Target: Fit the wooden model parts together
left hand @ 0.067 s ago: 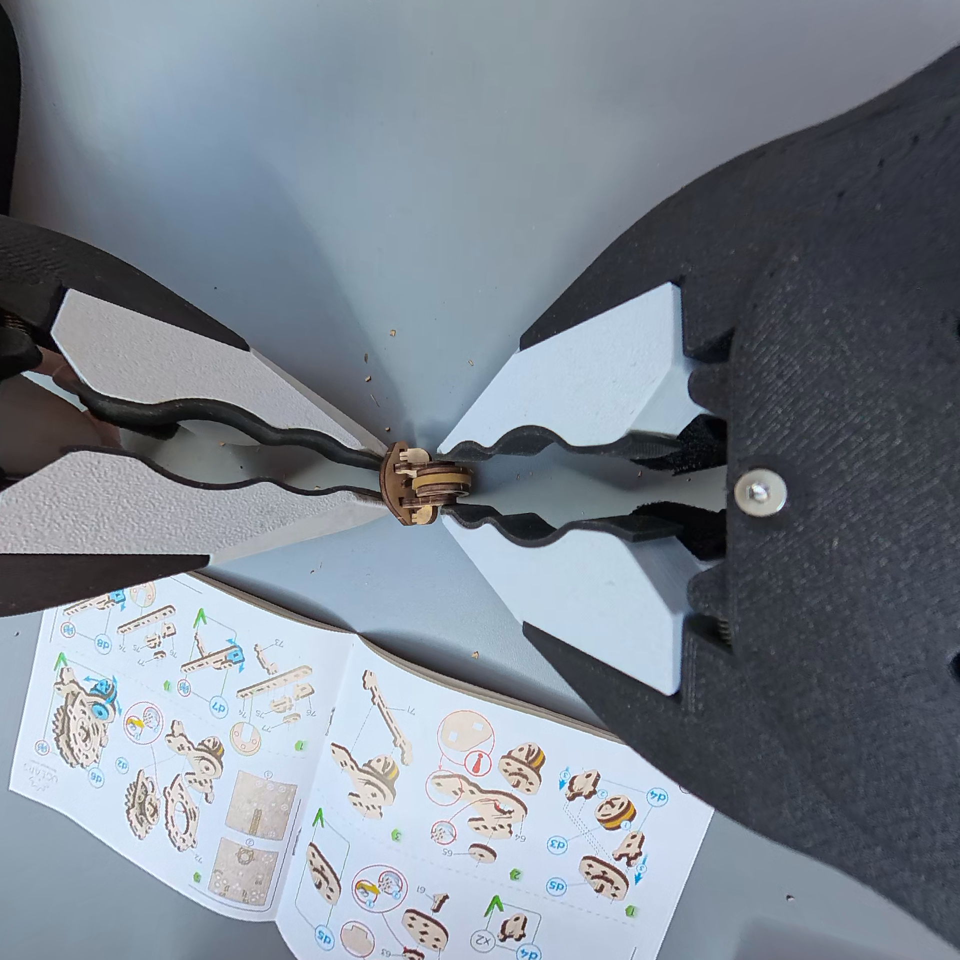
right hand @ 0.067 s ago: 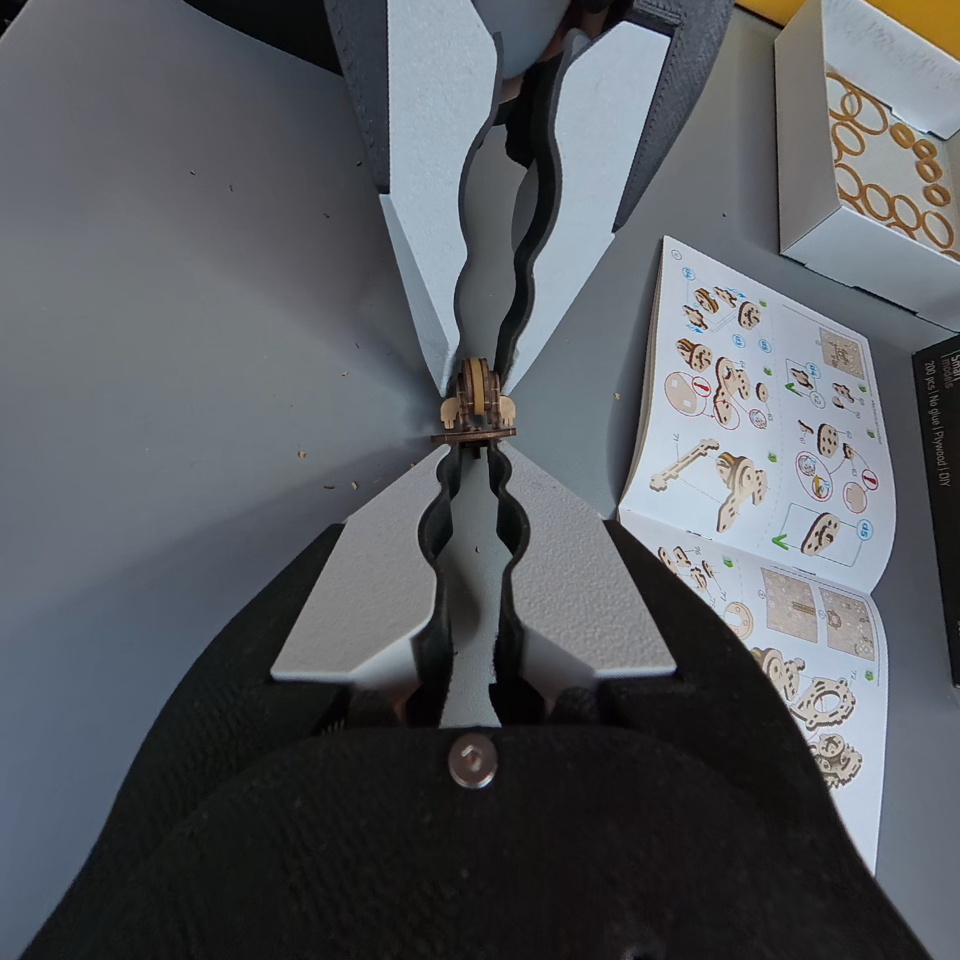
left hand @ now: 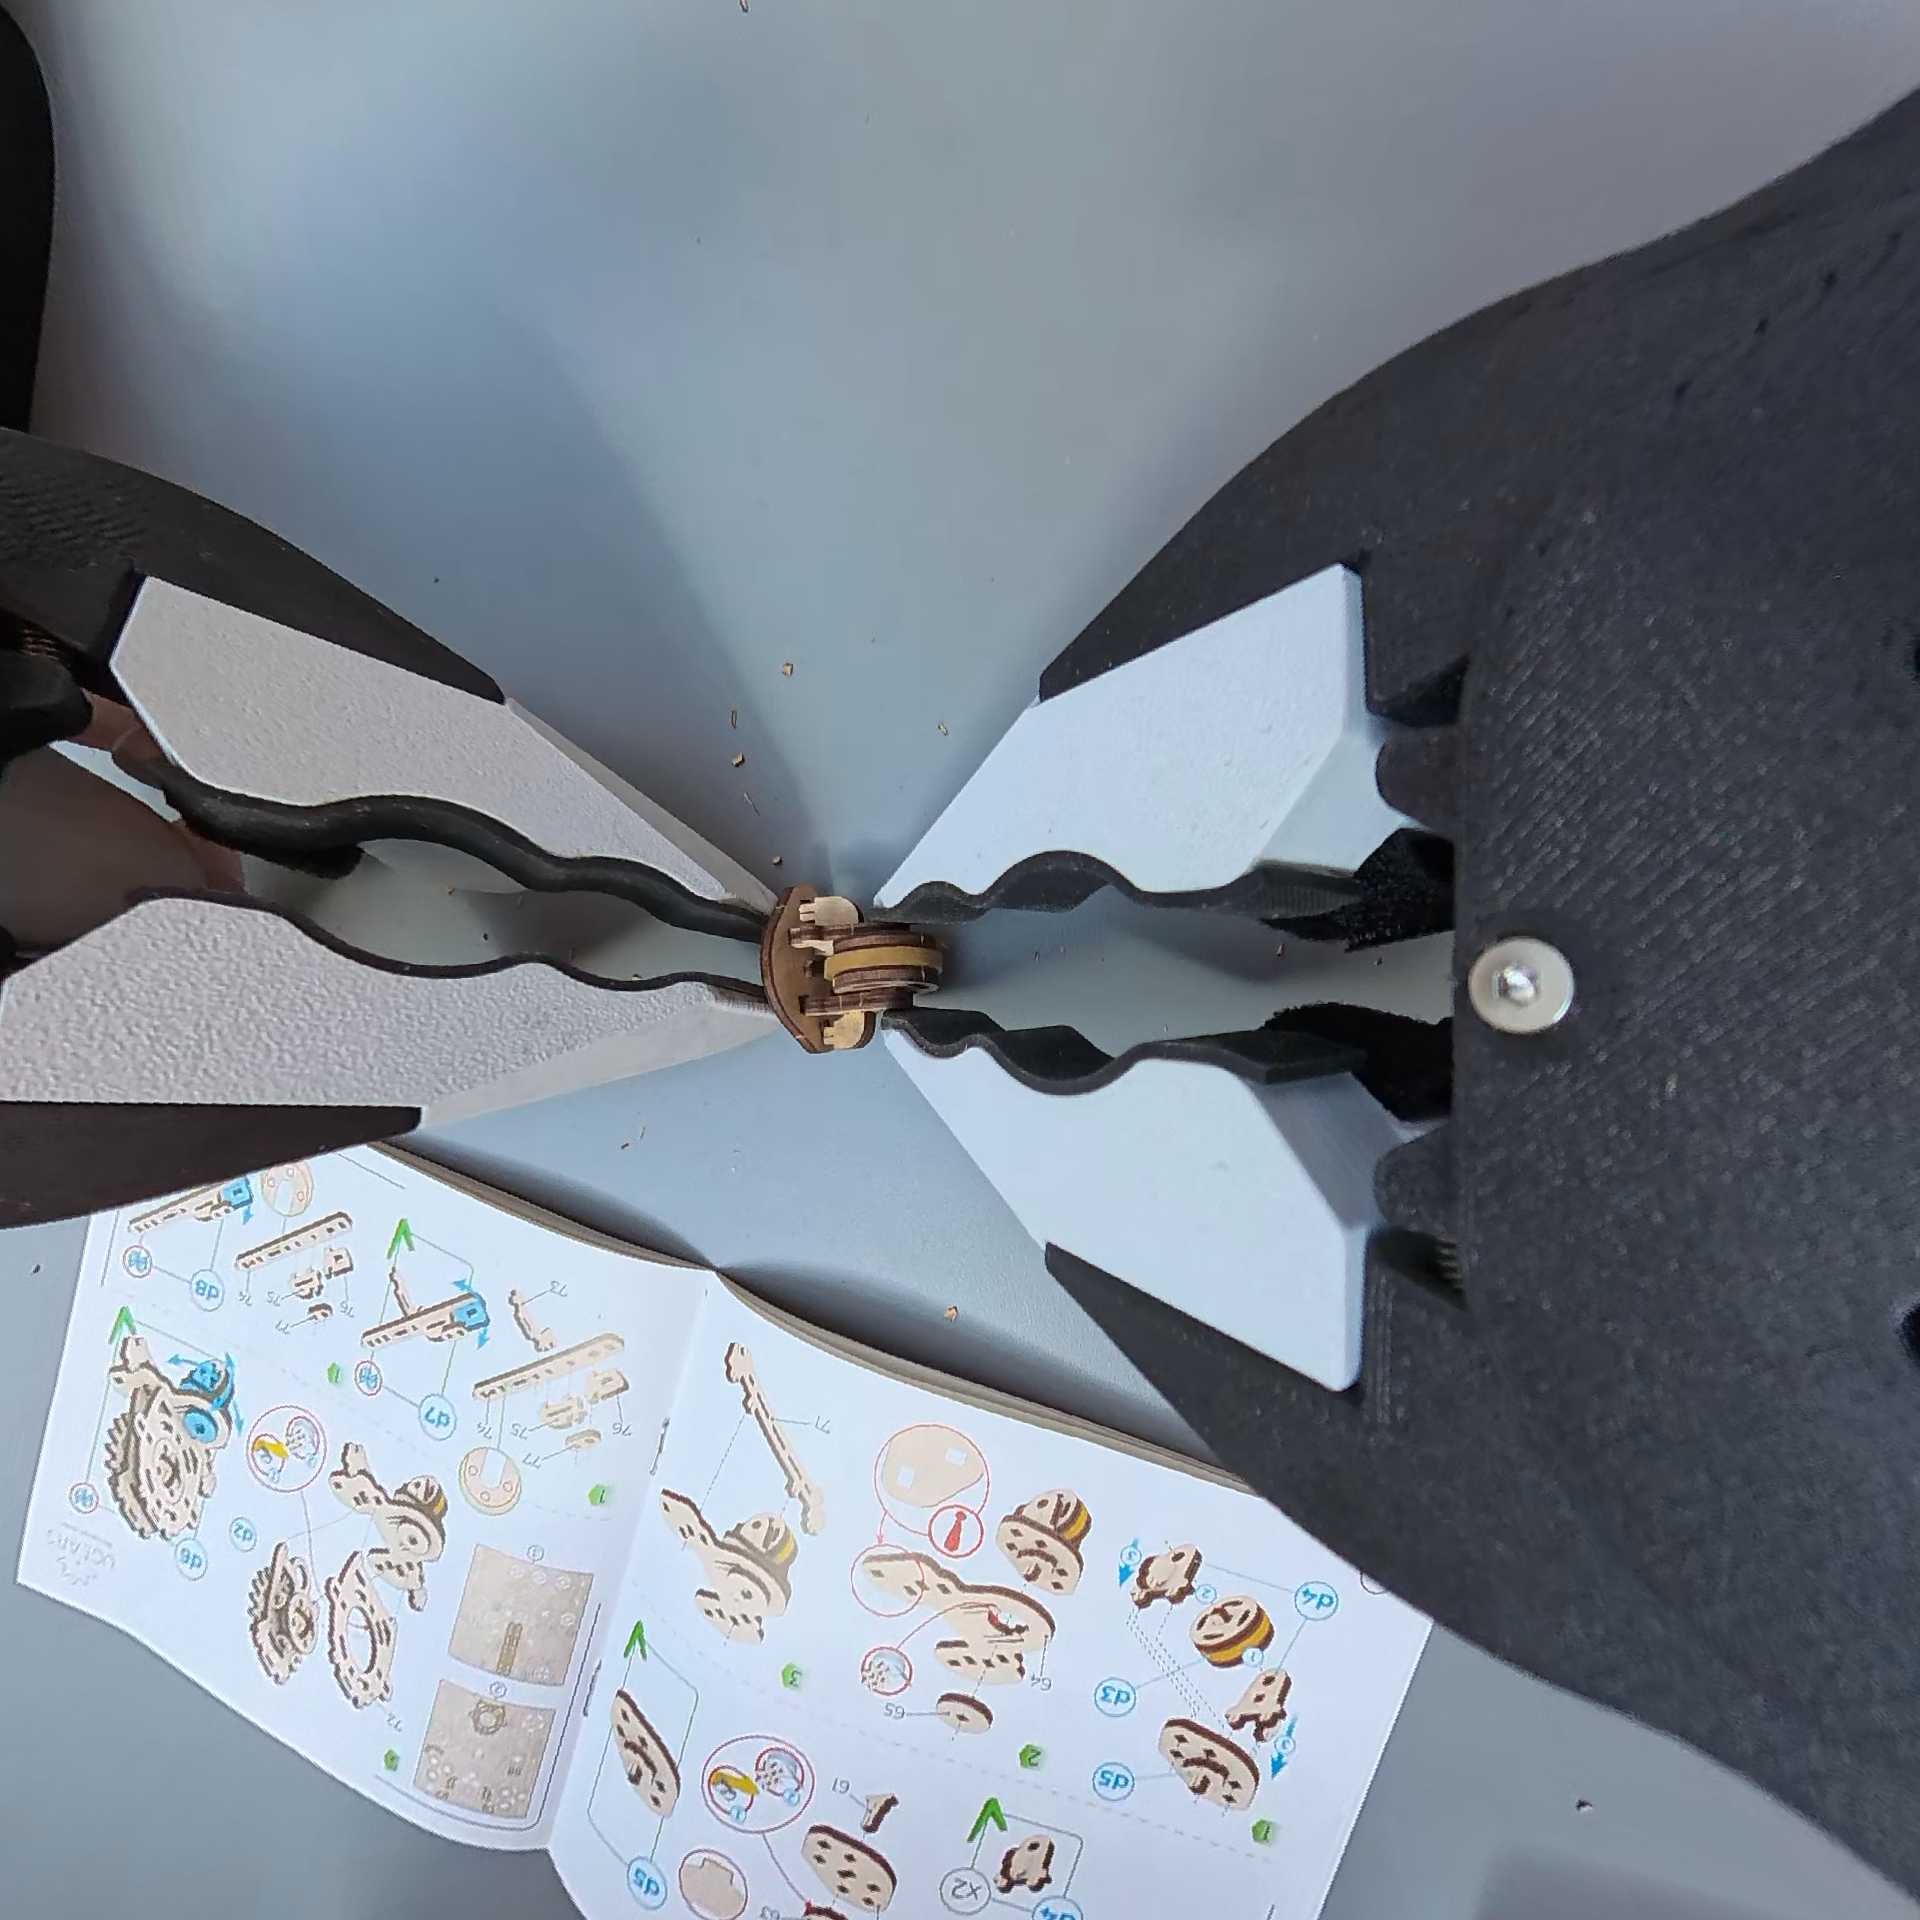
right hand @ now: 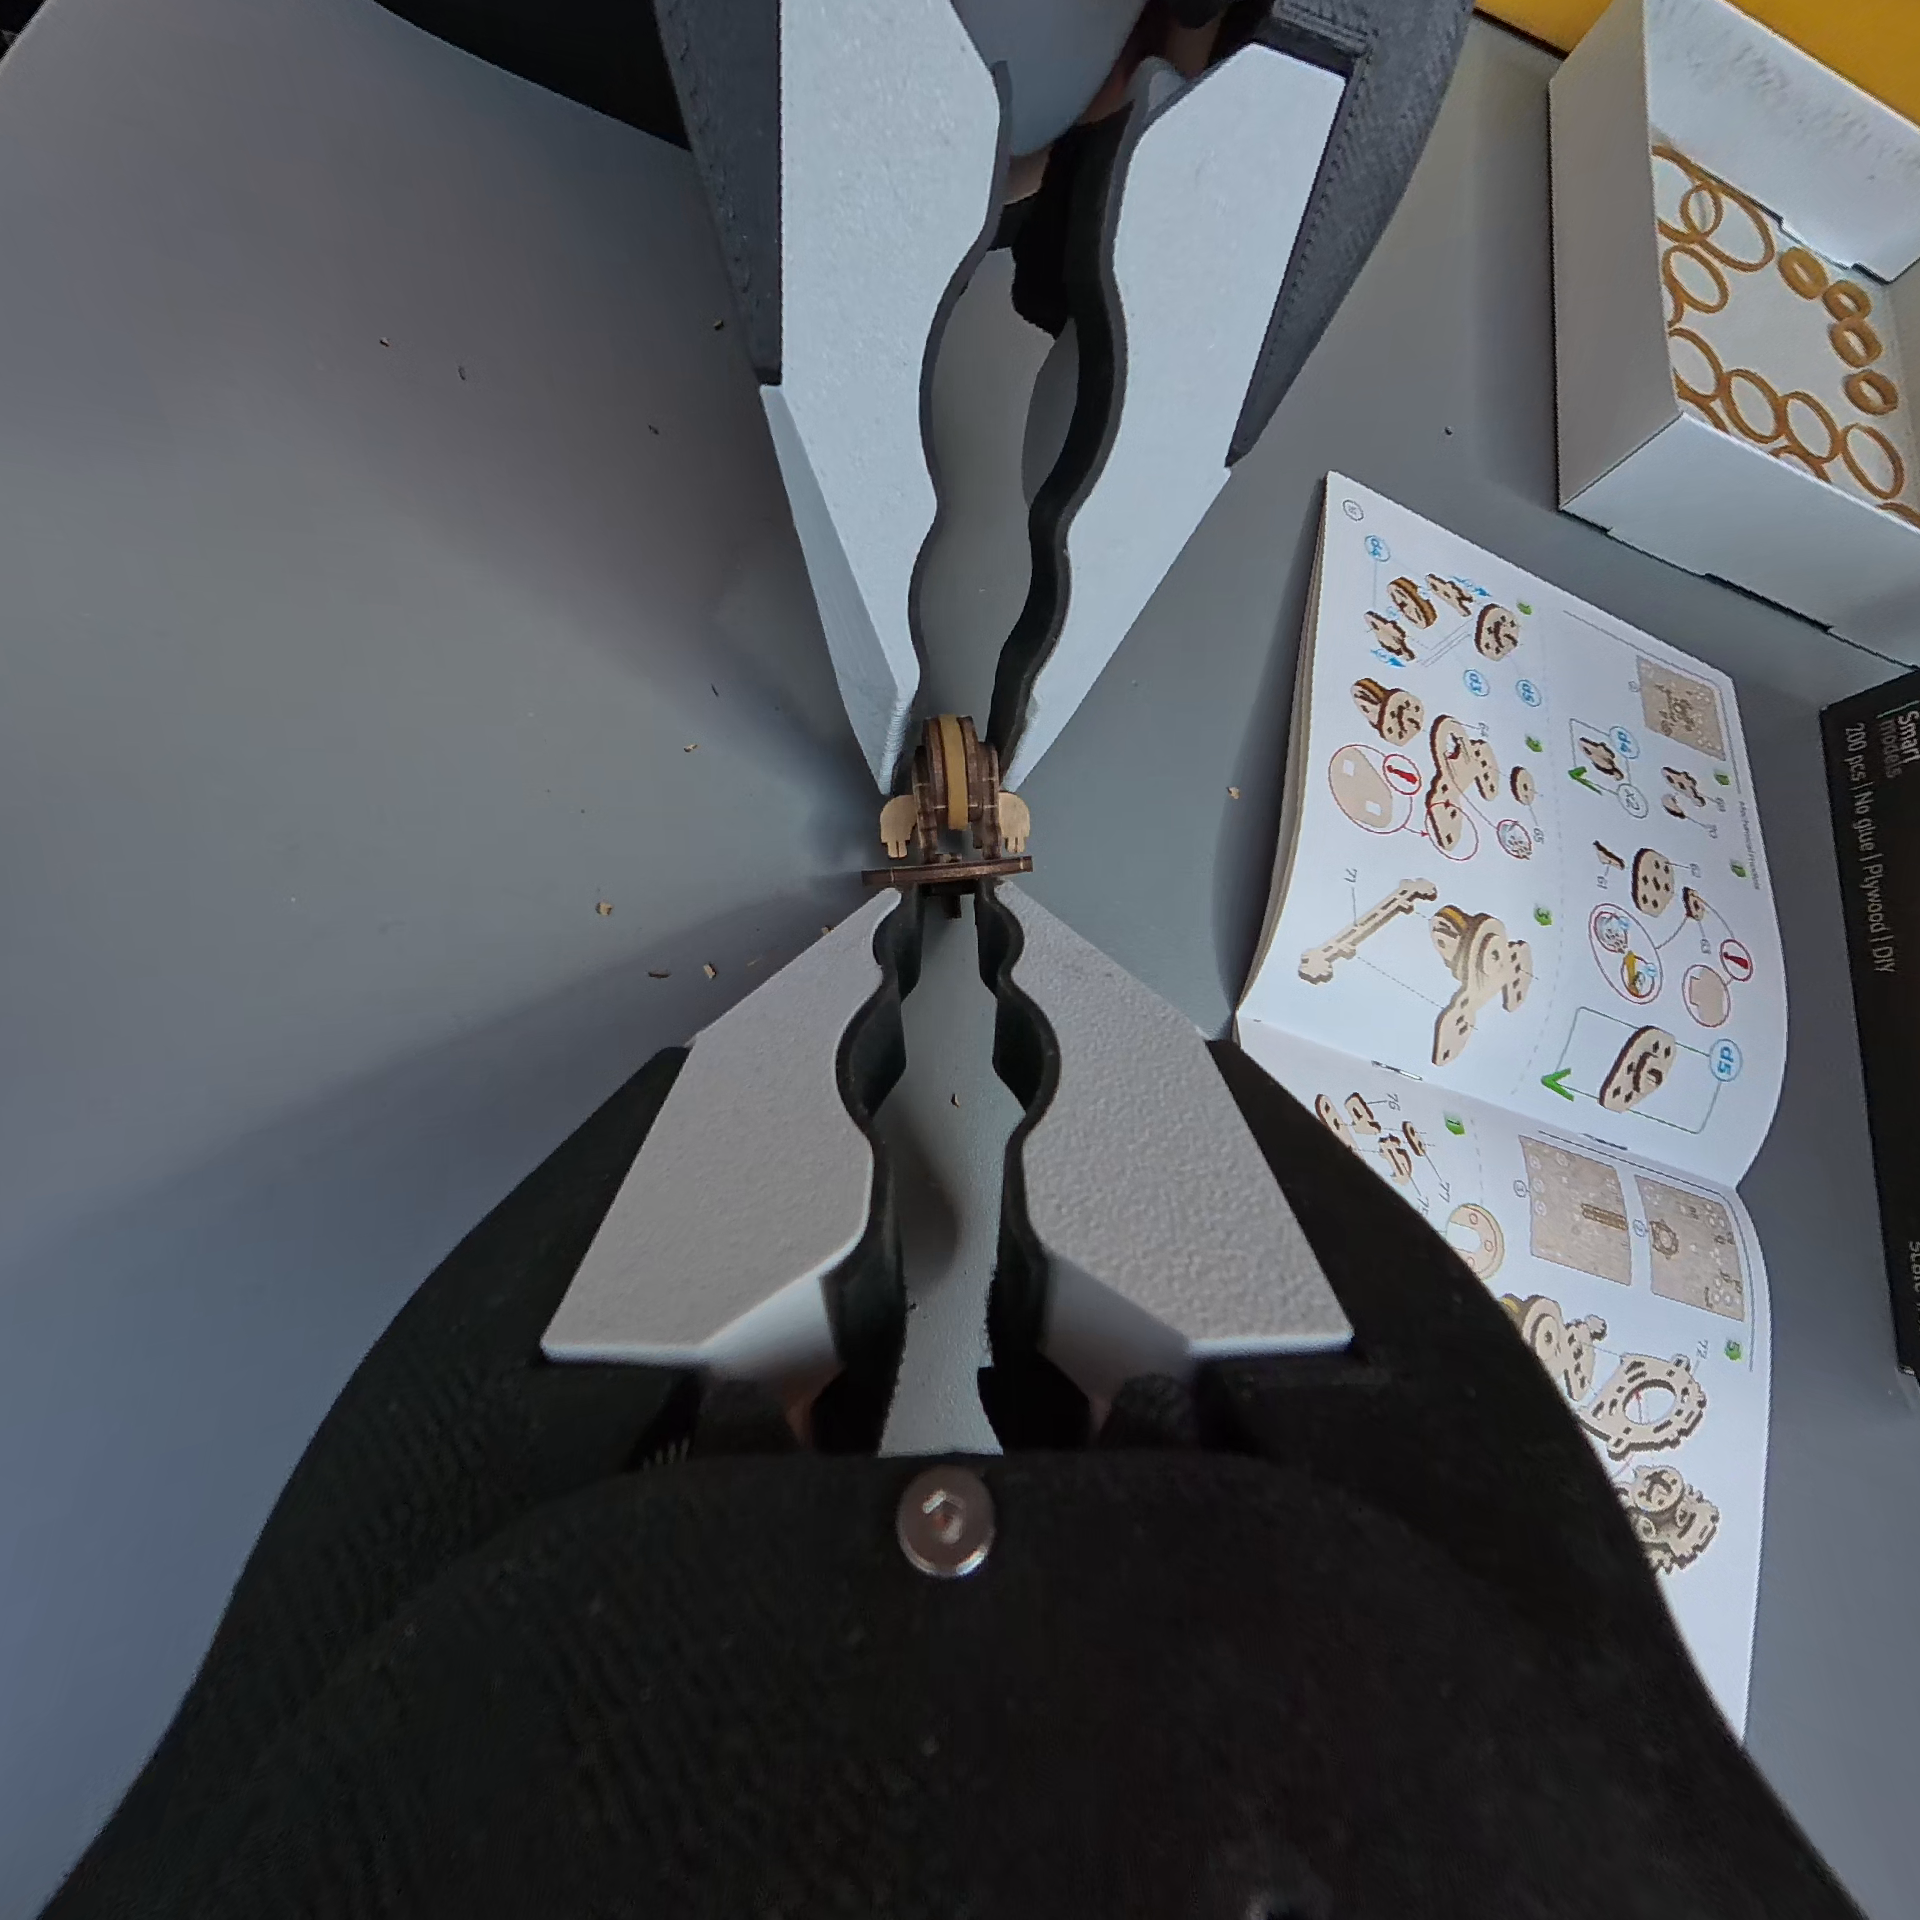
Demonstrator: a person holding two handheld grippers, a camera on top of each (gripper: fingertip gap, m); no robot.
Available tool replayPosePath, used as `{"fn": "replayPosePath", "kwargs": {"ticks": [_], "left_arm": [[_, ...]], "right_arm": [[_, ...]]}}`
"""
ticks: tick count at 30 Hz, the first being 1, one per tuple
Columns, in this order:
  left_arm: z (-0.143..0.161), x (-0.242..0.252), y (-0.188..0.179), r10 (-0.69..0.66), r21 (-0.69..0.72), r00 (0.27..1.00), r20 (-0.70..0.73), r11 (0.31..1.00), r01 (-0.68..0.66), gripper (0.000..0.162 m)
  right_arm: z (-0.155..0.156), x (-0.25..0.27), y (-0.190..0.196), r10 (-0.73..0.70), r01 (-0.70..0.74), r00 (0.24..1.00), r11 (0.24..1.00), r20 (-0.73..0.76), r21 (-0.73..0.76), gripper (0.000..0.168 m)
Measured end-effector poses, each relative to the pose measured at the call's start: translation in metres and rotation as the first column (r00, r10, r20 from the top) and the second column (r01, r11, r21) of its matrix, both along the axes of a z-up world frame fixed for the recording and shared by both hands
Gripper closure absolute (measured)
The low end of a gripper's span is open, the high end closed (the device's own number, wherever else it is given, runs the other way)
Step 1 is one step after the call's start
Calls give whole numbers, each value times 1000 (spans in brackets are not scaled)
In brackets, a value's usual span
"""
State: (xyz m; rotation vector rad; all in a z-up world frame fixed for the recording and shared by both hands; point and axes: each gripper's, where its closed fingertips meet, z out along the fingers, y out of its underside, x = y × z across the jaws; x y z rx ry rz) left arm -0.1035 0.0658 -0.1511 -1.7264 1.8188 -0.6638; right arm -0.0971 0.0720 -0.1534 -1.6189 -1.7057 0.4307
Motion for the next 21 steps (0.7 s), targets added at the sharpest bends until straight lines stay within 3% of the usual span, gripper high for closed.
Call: {"fn": "replayPosePath", "kwargs": {"ticks": [21], "left_arm": [[4, -3, -1, 21, -38, 998, -55, 999, -23, 148]], "right_arm": [[0, -2, -1, -6, 6, 1000, 1000, 17, 9, 158]]}}
